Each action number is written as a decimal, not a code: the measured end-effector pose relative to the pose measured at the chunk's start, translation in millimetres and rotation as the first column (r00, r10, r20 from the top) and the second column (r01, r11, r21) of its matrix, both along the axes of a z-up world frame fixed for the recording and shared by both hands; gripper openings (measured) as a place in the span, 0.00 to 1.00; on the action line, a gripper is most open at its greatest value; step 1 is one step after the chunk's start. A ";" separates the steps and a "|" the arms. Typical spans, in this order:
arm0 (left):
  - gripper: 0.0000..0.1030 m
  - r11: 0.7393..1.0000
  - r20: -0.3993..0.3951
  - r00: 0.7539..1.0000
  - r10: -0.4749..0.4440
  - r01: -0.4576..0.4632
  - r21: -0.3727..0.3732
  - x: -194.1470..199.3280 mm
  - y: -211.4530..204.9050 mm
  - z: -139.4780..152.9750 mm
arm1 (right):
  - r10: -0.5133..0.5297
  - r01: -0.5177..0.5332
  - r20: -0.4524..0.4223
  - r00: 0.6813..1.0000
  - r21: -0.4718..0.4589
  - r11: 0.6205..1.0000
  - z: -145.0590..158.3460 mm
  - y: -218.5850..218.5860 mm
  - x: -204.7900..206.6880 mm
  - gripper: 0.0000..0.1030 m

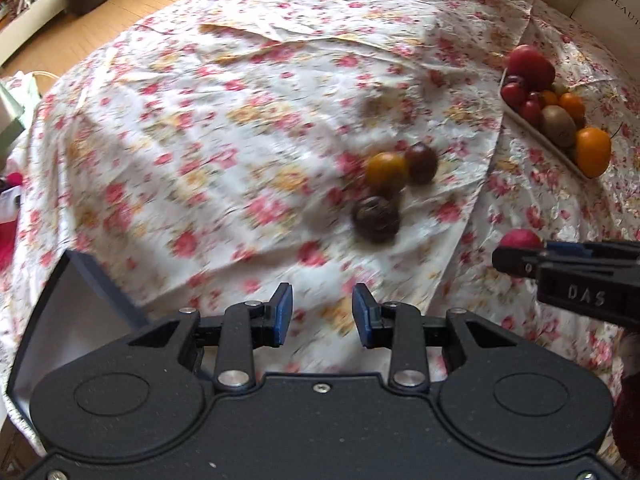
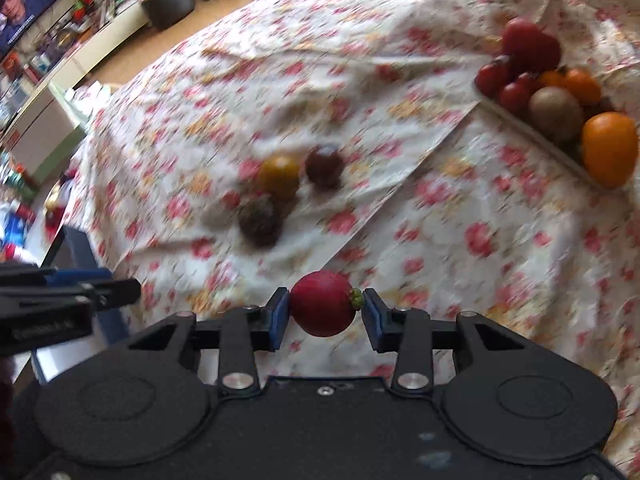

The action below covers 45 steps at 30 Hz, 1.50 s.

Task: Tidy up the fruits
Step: 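Grasp a red radish with the right tool while the left tool grasps another dark purple fruit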

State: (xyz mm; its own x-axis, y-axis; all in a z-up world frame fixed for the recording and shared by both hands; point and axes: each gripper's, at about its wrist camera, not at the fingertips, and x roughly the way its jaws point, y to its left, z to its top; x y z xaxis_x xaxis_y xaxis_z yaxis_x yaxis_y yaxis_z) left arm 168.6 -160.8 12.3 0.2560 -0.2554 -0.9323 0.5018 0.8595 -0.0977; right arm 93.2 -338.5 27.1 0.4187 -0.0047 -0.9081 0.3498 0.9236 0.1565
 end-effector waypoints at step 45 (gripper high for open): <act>0.48 0.985 0.049 0.984 0.169 -0.170 0.016 16.9 10.5 -26.2 | 0.069 -0.071 0.080 0.994 0.029 0.997 2.6 35.6 -23.1 0.40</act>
State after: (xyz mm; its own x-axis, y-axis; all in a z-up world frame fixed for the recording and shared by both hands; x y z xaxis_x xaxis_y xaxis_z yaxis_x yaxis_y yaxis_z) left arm 185.5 -150.3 -13.8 0.3379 -0.1862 -0.9226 0.3521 0.9341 -0.0595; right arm 70.1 -302.9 29.8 0.4872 0.0552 -0.8715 0.2699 0.9396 0.2104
